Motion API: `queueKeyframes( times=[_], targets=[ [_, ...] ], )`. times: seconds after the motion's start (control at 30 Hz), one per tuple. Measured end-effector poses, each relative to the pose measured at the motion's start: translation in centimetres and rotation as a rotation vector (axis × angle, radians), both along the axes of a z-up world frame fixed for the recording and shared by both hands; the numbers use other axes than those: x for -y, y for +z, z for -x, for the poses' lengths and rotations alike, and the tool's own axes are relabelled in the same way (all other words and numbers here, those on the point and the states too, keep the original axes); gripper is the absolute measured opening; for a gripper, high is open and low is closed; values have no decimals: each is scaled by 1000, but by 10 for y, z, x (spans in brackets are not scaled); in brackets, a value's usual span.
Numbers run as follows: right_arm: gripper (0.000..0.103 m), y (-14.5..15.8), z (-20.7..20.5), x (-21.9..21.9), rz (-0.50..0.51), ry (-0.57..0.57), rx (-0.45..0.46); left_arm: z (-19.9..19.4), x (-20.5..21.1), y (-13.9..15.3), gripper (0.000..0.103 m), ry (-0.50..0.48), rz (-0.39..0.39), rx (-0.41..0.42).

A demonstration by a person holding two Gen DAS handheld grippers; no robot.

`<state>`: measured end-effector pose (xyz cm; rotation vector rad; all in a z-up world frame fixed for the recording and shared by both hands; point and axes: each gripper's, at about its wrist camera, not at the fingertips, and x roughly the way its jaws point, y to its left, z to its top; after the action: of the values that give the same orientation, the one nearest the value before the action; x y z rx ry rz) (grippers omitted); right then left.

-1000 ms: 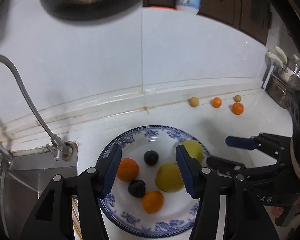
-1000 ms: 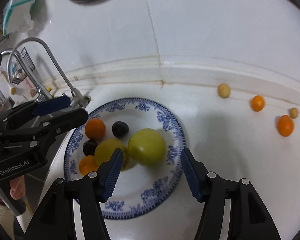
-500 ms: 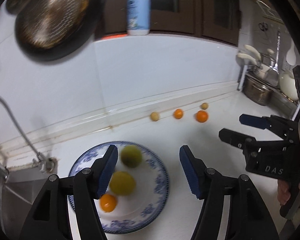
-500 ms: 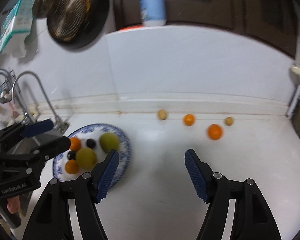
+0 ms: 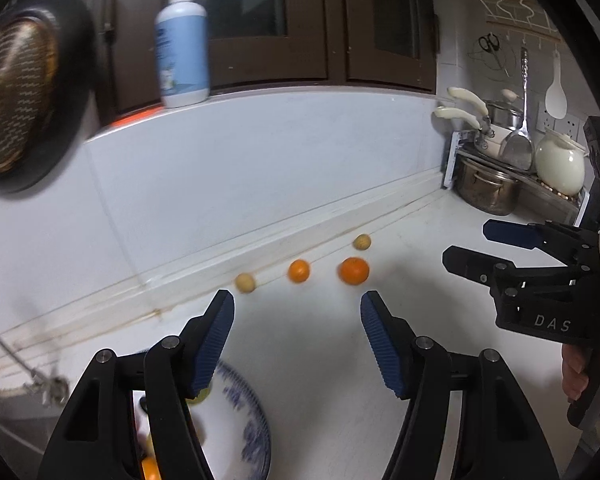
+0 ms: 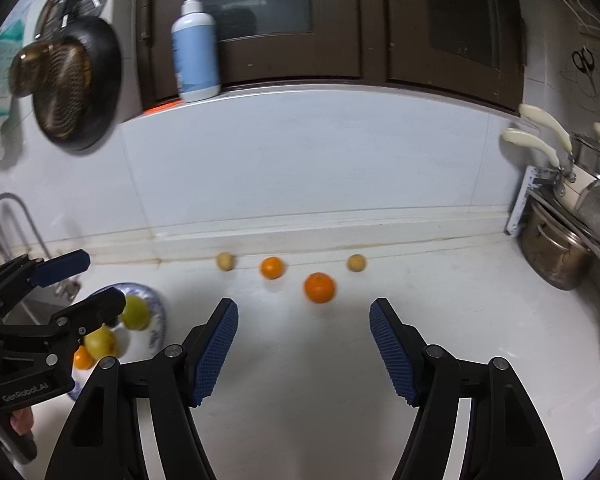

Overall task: Organize fruits
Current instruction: 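Withdraw both open tools from the plate toward the two oranges, then grasp an orange with the left tool while the right grasps another orange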

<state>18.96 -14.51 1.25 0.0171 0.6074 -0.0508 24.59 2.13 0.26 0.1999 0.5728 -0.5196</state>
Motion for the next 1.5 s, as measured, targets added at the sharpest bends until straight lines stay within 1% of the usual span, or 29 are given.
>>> queueKeyframes(
  times=[0.17,0.37,0.53,0.6,0.7,0.83,0.97,1.07,1.13,1.2,1.33,1.43,1.47,1.5],
  targets=[
    [69,-6,-20,12,13,2,-10,-30,15,-13,64,-46,-26,-9],
    [69,-23,-48,17,31,24,-56,-67,28,-33,64,-91,-51,-55],
    [69,-43,-76,25,-18,35,-110,-96,43,-48,62,-118,-90,-86],
    [69,-51,-85,26,-31,42,-126,-108,51,-55,59,-127,-120,-104],
    [69,-65,-100,28,-48,48,-156,-122,59,-65,59,-135,-157,-132],
    [69,-83,-116,31,-80,50,-194,-140,68,-81,54,-146,-195,-171],
    [68,-97,-126,33,-94,59,-220,-155,76,-95,49,-143,-214,-202],
    [66,-105,-134,32,-95,71,-232,-163,81,-102,47,-141,-216,-222],
    [65,-109,-140,32,-93,78,-242,-167,84,-106,42,-142,-221,-233],
    [65,-113,-145,31,-87,86,-248,-170,86,-110,41,-142,-233,-239],
    [63,-118,-150,29,-83,97,-256,-177,93,-116,38,-144,-247,-250],
    [58,-120,-153,28,-95,105,-258,-179,98,-118,37,-144,-252,-253],
    [58,-121,-154,28,-104,111,-256,-180,99,-119,37,-143,-256,-253],
    [58,-121,-155,27,-105,112,-257,-181,100,-120,34,-142,-257,-256]
  ],
)
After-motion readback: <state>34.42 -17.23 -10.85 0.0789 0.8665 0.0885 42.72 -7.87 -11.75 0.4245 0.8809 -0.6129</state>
